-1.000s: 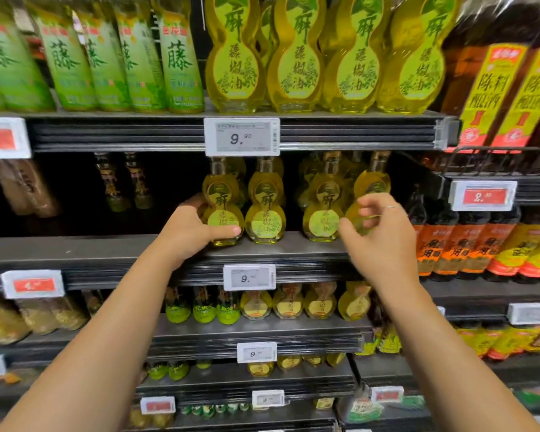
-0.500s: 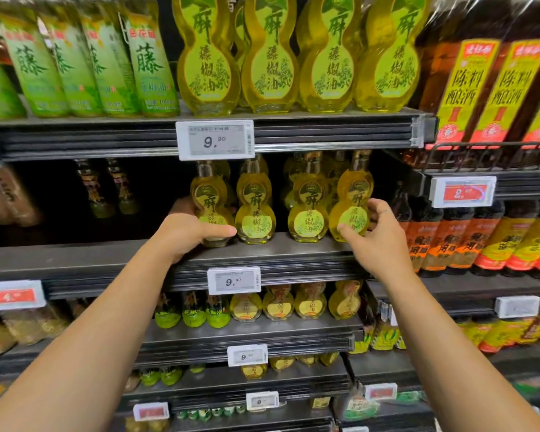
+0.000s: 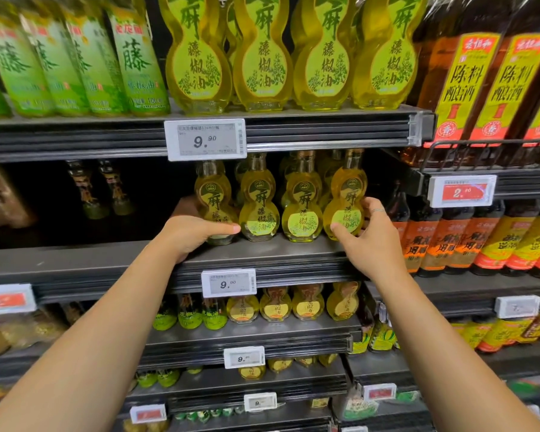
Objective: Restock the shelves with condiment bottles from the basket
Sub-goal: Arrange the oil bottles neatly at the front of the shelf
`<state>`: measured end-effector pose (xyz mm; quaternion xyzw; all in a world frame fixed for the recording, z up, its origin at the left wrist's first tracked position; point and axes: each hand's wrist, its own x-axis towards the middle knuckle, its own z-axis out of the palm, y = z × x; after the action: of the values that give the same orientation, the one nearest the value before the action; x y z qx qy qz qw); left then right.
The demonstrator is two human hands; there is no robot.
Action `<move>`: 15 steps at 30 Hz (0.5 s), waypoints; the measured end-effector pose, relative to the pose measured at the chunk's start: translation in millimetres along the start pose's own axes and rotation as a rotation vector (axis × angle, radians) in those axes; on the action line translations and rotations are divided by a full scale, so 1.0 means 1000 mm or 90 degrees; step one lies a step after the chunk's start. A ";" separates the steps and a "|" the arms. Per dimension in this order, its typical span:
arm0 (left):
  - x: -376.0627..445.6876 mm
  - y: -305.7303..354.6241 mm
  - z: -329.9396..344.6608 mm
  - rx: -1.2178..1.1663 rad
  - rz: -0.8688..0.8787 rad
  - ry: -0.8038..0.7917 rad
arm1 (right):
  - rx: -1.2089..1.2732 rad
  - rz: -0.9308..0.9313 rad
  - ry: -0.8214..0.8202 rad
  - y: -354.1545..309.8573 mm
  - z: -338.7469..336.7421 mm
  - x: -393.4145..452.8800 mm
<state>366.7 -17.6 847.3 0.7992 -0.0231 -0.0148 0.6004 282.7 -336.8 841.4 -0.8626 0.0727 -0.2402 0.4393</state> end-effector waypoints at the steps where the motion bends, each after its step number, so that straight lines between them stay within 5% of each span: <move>1: 0.000 0.000 -0.001 -0.010 0.013 -0.008 | -0.010 0.001 0.006 0.000 0.000 -0.001; 9: 0.003 0.011 0.003 -0.019 0.023 -0.144 | -0.057 -0.029 0.098 -0.020 0.021 -0.009; 15: 0.004 0.013 0.007 -0.023 -0.023 -0.152 | -0.056 -0.034 0.128 -0.022 0.024 -0.008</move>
<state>369.9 -28.7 858.0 0.7811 -0.0800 -0.1206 0.6074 284.7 -303.9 843.7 -0.8541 0.1036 -0.3336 0.3852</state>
